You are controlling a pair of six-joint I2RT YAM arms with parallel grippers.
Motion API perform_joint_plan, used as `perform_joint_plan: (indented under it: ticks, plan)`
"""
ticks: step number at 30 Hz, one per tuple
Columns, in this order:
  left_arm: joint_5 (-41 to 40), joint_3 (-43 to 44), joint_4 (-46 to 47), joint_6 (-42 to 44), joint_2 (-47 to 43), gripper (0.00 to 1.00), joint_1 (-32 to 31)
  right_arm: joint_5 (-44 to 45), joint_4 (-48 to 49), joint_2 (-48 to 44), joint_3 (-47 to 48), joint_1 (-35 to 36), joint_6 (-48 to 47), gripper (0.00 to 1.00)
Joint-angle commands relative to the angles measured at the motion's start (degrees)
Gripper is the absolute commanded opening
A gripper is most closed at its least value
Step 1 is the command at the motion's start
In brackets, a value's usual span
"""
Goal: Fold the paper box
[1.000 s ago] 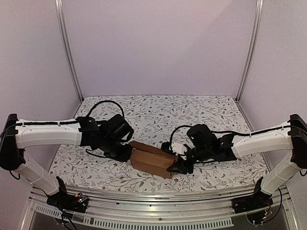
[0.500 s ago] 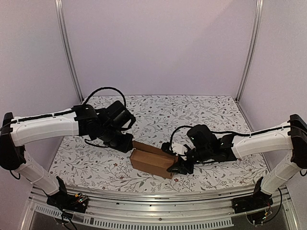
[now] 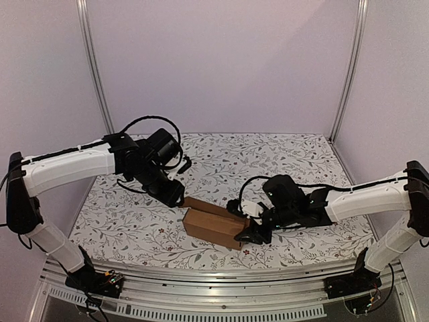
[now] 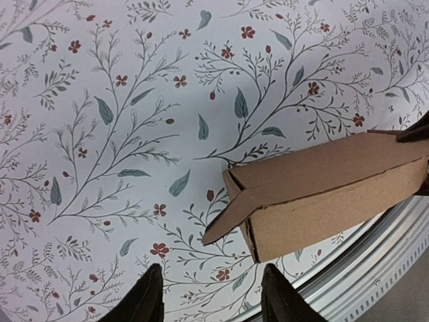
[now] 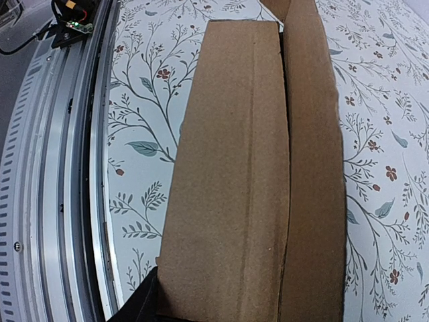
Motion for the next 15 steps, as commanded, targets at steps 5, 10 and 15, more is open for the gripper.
perform_joint_plan:
  ticks: [5,10,15]
  plan:
    - [4.79,2.44,1.33,8.0,2.75,0.5,0.53,1.65,-2.42,-1.17,-1.17,-0.12,-0.15,0.19]
    - [3.39,3.75,1.92,9.41,5.14,0.46,0.53,1.76,-2.63,-1.34,-1.18,-0.13,0.11,0.19]
    - [3.81,4.46,2.06,10.61,6.75,0.38,0.44,1.91,-2.7,-1.6,-1.27,-0.15,0.22,0.19]
